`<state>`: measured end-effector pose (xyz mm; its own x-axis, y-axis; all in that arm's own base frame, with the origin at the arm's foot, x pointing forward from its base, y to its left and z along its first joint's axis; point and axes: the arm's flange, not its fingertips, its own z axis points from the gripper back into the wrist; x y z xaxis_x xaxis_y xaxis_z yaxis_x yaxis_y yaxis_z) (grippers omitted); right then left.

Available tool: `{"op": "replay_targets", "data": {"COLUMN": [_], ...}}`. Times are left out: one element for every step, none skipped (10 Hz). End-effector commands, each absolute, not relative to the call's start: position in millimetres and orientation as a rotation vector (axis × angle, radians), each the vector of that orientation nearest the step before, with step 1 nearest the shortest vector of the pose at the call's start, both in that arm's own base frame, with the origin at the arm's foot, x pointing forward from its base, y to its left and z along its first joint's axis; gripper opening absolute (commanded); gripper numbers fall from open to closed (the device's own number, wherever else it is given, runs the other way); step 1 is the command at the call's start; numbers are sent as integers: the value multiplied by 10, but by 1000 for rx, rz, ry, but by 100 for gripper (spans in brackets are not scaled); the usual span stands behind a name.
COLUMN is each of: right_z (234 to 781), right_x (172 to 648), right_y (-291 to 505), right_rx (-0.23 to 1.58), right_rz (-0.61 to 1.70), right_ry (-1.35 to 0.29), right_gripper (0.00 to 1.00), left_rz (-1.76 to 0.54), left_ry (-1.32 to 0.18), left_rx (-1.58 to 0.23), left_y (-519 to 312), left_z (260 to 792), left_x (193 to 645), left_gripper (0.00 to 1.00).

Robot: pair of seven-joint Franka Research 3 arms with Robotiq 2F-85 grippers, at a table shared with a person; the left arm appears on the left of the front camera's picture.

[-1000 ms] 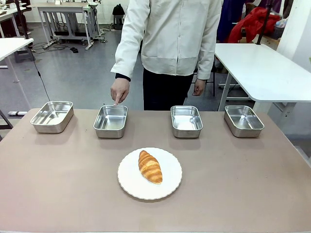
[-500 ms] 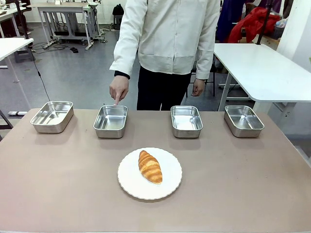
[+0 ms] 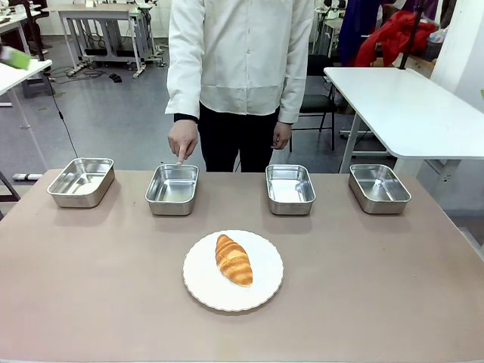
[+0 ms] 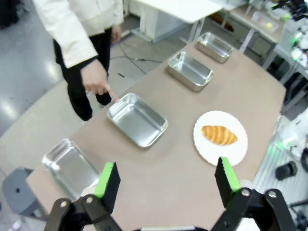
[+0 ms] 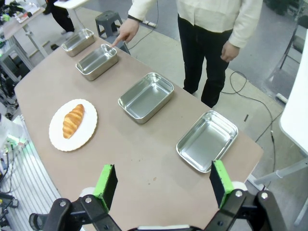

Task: Place the bread in the container.
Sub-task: Place the Butter Roll into the Airtight Container indicated by the human.

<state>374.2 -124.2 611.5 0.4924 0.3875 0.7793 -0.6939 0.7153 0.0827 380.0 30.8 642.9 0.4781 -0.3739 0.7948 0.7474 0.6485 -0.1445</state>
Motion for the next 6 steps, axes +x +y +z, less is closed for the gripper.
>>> {"op": "replay_targets", "data": {"right_z": [6120,6120,6120,6120,6120,6120], "right_x": [3756,3756,3756,3756,3756,3756], "right_y": [-1259,-1259,-1259,-1259,-1259,-1259], "right_rx": [429,429,429,429,429,429], "right_rz": [696,696,696,696,696,696], "right_ry": [-842,-842,-842,-842,-842,-842], "right_gripper": [100,100,100,100,100,100], "left_rz": [-558,-493,-369,-290,-260,-232], "left_ry": [-697,-635,-551,-520,-467,-453], "left_rx": [-496,-478,-421,-360,-271,-243], "left_y": [-356,-751,-1113,-1441,-1792,-2084], "left_z": [6349,6270,6115,5900,5624,5377], "left_x": [3850,3884,3960,4021,3989,3917], "left_gripper": [100,100,100,100,100,100]}}
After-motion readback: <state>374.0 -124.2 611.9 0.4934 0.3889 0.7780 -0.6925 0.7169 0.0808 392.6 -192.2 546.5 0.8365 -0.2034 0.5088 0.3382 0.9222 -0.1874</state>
